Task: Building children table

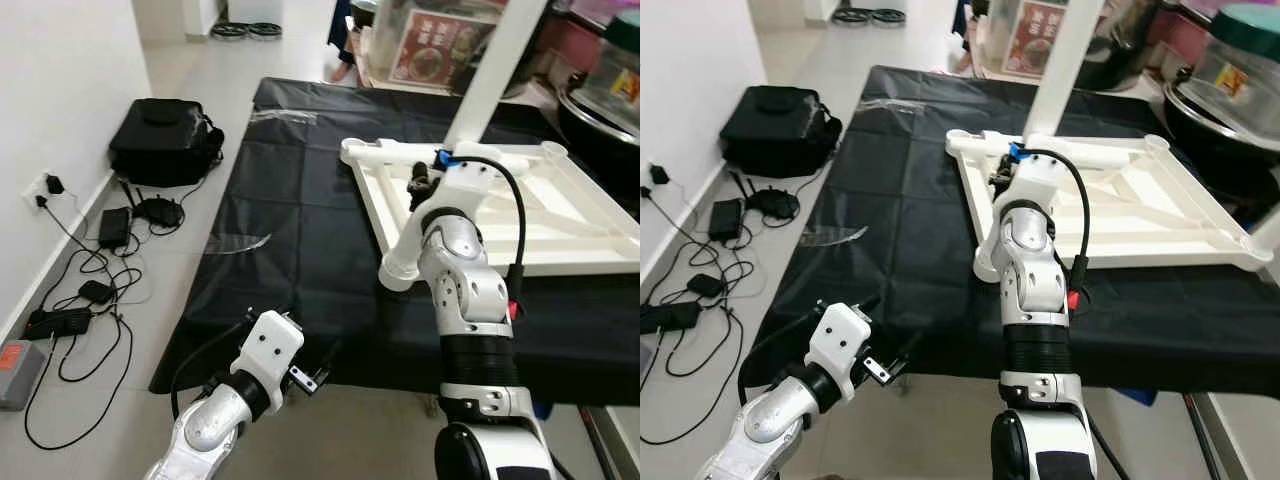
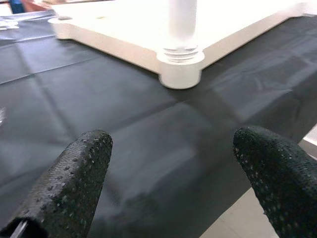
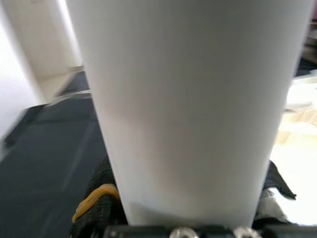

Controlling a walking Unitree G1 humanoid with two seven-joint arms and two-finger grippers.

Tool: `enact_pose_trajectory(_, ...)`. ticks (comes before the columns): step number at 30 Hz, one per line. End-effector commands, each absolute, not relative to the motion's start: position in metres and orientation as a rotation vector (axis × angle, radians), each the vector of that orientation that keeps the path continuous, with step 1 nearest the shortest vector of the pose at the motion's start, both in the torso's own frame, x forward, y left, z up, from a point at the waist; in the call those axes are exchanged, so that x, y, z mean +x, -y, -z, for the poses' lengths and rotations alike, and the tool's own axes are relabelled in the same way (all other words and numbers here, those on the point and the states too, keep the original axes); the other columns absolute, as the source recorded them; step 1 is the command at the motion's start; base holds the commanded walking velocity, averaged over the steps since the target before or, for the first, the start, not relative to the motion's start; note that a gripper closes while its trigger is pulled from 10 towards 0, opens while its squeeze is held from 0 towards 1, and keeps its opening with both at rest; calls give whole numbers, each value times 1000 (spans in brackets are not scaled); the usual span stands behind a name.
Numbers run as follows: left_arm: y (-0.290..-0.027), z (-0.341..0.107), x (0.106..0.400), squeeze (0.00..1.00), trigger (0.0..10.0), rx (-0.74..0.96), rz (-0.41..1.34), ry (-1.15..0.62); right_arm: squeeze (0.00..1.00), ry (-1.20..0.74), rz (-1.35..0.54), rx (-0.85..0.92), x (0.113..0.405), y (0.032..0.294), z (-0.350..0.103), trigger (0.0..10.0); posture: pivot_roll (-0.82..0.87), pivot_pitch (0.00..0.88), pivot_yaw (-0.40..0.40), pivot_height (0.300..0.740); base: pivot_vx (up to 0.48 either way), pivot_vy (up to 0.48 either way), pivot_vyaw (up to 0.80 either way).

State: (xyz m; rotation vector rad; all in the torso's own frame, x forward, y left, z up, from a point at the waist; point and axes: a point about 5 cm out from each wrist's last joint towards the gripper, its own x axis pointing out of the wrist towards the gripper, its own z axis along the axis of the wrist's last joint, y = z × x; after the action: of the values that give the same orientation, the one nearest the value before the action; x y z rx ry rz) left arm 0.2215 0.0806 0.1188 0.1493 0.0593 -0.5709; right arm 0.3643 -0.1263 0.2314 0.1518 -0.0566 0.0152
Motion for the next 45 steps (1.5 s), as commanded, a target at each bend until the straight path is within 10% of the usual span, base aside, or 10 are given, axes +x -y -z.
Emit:
enact_pose_trajectory(1, -79, -114, 220, 0, 10000, 149, 579, -80, 0, -21, -181, 213, 363, 100, -220, 10000, 144, 85, -91, 740, 0, 0, 0)
enact_pose_trajectory(2, -79, -115, 220, 0, 10000, 149, 578, -80, 1000, -11, -246, 217, 363, 98, -222, 10000, 144, 85, -90, 740, 0, 0, 0)
enact_pose_trajectory(10, -80, -115, 221, 0, 10000, 145, 571, -75, 1000, 20, -812, 218, 345, 99, -242, 10000, 146, 85, -94, 740, 0, 0, 0)
enact_pose_trajectory(11, -80, -115, 221, 0, 10000, 145, 571, -74, 0, 44, -992, 191, 333, 102, -248, 10000, 146, 85, -96, 740, 0, 0, 0)
enact_pose_trajectory(26, -80, -116, 222, 0, 10000, 147, 570, -72, 0, 8, -1392, 147, 314, 120, -244, 10000, 148, 90, -96, 740, 0, 0, 0)
enact_pose_trajectory(27, -80, -116, 222, 0, 10000, 146, 570, -73, 0, 5, -1392, 139, 316, 120, -242, 0, 149, 89, -96, 740, 0, 0, 0)
enact_pose_trajectory(40, -80, -116, 222, 0, 10000, 144, 568, -74, 0, 37, -1162, 123, 338, 126, -242, 0, 147, 89, -97, 740, 0, 0, 0)
enact_pose_trajectory(45, -80, -115, 222, 0, 10000, 145, 567, -76, 0, 37, -629, 167, 371, 138, -236, 0, 145, 83, -92, 740, 0, 0, 0)
